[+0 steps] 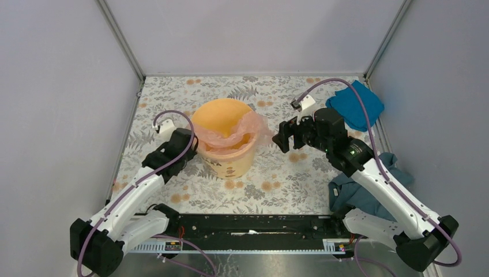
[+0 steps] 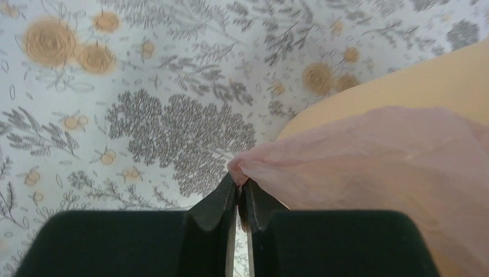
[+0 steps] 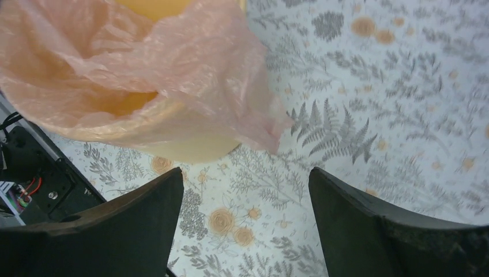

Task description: Put the trash bags into the trash bin

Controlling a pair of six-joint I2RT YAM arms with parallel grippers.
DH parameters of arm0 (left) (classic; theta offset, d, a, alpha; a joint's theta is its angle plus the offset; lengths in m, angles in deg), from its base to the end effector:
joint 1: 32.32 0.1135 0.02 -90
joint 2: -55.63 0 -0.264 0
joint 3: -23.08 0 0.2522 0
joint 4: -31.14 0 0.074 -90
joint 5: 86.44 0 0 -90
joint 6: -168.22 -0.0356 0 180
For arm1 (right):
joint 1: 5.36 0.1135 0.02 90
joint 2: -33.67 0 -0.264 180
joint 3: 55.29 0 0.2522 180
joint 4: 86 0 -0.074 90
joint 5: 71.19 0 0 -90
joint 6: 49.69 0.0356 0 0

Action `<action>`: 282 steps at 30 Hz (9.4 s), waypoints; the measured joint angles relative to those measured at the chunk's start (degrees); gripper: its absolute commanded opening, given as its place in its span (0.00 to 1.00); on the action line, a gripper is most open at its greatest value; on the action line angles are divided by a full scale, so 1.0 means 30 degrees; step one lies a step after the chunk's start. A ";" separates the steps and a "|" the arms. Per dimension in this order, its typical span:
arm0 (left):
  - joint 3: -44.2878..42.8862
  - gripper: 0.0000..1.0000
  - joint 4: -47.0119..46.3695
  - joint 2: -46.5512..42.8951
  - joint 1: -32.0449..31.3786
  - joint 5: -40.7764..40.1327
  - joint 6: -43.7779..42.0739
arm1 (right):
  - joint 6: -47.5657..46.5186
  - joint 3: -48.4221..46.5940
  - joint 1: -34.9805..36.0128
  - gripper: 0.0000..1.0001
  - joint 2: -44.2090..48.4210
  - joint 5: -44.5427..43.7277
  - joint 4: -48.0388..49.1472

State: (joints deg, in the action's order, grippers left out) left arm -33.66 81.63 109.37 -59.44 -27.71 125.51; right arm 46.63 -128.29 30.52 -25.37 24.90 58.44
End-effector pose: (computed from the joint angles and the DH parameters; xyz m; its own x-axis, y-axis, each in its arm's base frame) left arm 0.1742 -0.0685 0.2626 -0.5019 -0.4486 -0.7395 -0.4296 0.8714 -0.2370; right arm 0.1847 0.1382 0.3605 -0.3694 -0.1321 -0.9198 -0.6258 0.7671 0.1412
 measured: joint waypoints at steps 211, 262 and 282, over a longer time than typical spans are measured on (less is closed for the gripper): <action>-0.1290 0.50 -0.4561 -0.3293 0.6084 1.3435 -0.2324 | 0.9595 -0.4823 -0.2113 0.00 -1.4069 0.1836 0.9551; -0.2062 0.18 -0.4969 -0.1479 0.6091 1.0382 -0.2375 | 0.9275 -0.4845 -0.2215 0.00 -1.3806 0.2973 0.9675; 0.0299 0.00 -0.5996 -0.0131 0.6135 1.0193 -0.0743 | 0.9923 -0.6455 -0.2273 0.00 -1.4258 0.3351 1.0426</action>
State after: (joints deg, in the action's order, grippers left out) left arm -32.77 63.65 108.97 -41.03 2.87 123.28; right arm 76.40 -147.66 23.70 -68.15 34.95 89.71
